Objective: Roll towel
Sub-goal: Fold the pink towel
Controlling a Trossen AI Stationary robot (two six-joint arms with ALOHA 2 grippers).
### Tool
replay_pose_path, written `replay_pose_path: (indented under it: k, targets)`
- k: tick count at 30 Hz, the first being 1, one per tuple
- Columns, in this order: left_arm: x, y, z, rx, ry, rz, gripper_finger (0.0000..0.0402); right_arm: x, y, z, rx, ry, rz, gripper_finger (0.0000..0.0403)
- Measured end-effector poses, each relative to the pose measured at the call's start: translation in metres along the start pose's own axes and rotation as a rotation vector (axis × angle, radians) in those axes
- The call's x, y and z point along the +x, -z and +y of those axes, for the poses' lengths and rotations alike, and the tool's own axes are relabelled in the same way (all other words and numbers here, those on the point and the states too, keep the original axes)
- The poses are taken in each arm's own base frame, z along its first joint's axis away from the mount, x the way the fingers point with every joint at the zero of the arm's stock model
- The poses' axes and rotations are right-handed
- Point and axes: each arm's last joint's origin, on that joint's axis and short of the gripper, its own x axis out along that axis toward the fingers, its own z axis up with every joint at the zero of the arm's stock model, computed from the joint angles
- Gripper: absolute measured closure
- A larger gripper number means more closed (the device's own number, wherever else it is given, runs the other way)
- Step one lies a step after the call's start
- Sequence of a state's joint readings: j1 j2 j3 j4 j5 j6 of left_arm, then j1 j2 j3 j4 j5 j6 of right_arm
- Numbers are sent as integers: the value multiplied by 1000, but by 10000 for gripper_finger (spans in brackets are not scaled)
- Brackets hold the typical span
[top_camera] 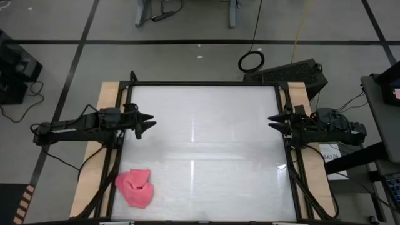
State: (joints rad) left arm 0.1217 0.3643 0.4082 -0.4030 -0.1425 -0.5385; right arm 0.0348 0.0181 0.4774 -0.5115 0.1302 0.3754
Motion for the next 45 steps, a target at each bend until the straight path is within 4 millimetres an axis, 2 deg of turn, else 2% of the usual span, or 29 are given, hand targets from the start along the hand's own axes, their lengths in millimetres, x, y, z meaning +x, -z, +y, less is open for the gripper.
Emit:
replay_pose_path:
  k: [10, 45]
  targets:
    - [0, 0, 0, 0, 1, -2, 178, 0, 5, -2, -12, 22, 56, 255]
    - [0, 0, 0, -1, 1, -1, 178, 0, 3, -1, -7, 14, 35, 255]
